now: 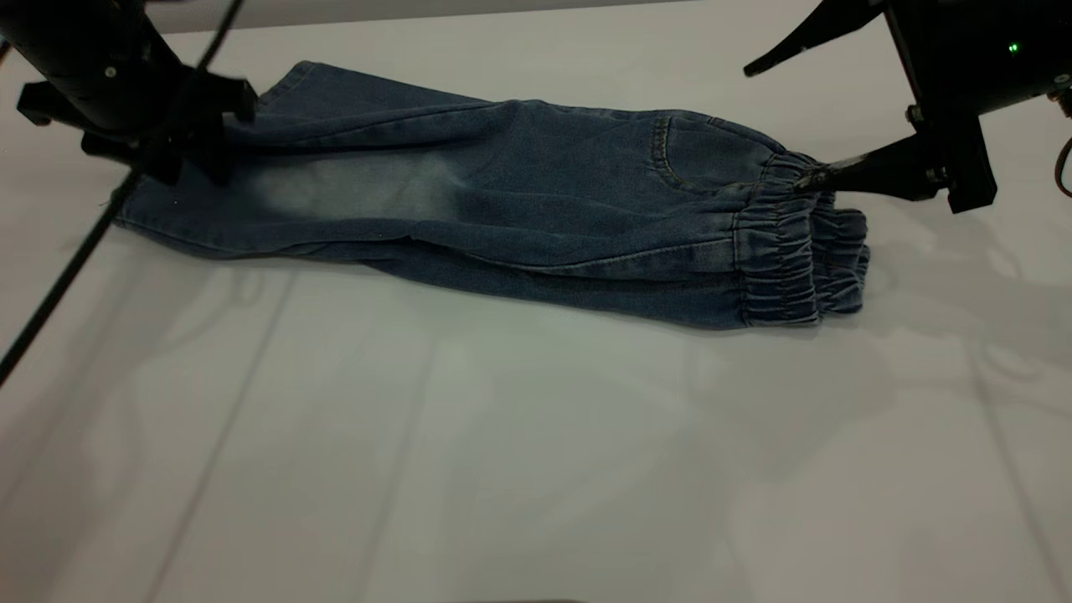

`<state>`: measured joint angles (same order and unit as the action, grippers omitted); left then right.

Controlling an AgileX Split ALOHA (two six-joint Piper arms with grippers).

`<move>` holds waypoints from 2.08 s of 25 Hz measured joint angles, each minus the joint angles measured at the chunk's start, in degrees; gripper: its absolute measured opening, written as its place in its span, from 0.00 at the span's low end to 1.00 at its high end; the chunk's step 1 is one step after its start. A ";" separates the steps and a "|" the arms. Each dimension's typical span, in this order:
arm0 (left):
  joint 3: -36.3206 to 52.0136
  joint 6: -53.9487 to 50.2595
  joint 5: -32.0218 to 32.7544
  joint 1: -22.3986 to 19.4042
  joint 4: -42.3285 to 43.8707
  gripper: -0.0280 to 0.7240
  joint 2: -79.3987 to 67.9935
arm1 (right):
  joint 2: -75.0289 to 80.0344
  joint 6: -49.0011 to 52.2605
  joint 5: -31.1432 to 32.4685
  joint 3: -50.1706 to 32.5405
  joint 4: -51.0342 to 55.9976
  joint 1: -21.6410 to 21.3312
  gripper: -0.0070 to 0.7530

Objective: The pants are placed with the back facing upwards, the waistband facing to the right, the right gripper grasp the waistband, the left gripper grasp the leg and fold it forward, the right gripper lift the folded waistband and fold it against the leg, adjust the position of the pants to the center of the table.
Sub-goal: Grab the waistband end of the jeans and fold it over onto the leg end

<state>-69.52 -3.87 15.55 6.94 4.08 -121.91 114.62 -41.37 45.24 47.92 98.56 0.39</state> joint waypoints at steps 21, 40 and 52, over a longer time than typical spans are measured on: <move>0.00 5.40 -12.92 1.80 0.00 0.49 -0.91 | 0.00 -0.25 6.73 0.00 -11.61 0.00 0.75; 0.00 22.16 -31.02 0.21 -5.34 0.49 -6.66 | 0.00 4.27 9.87 0.00 -17.83 1.28 0.75; 0.00 18.72 -22.37 1.45 -6.00 0.49 -6.62 | 0.75 7.22 -8.99 -0.24 -16.91 5.38 0.81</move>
<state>-69.52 14.85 -6.82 8.39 -1.92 -128.53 115.37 -34.15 36.25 47.67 81.65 5.77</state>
